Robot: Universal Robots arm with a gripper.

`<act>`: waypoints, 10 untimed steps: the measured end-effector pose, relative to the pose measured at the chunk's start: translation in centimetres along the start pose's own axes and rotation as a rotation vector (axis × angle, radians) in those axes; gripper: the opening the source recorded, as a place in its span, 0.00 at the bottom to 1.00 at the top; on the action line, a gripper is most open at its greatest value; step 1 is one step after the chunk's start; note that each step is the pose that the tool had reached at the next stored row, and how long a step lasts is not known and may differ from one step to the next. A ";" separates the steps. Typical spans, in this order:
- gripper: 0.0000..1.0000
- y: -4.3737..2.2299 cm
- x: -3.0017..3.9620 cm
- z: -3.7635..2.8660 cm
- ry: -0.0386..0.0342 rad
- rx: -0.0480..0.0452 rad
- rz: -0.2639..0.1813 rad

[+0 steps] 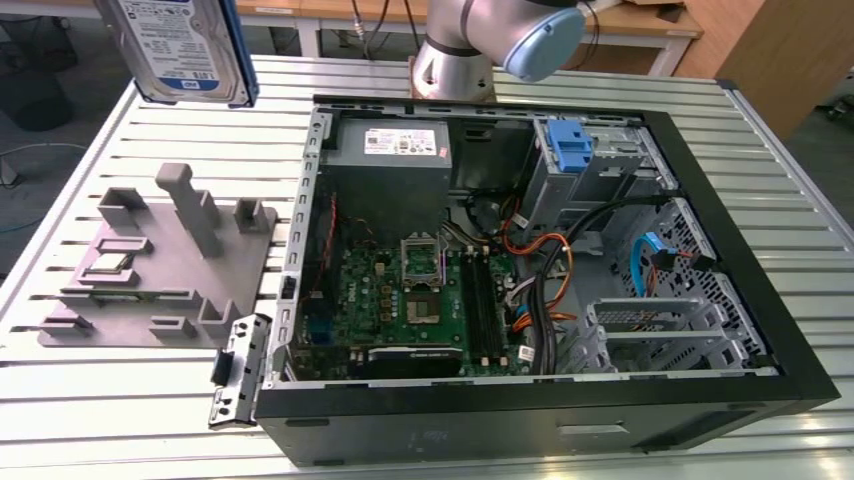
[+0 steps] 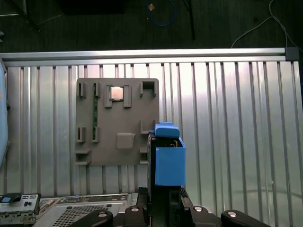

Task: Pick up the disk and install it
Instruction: 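Pick up the disk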

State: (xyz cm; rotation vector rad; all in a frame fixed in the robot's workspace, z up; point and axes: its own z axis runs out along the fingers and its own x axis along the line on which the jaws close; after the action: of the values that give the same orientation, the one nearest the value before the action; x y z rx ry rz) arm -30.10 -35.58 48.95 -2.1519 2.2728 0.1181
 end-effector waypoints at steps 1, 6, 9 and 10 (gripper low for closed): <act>0.35 -0.06 0.00 0.00 0.0000 0.0000 0.000; 0.35 -0.34 -0.02 -0.01 0.0000 0.0000 0.000; 0.35 -0.50 -0.03 -0.02 0.0000 0.0000 0.000; 0.35 -0.57 -0.03 -0.02 0.0000 0.0000 0.000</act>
State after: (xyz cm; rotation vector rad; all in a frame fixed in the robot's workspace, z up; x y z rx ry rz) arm -29.53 -35.59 48.95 -2.1519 2.2728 0.1181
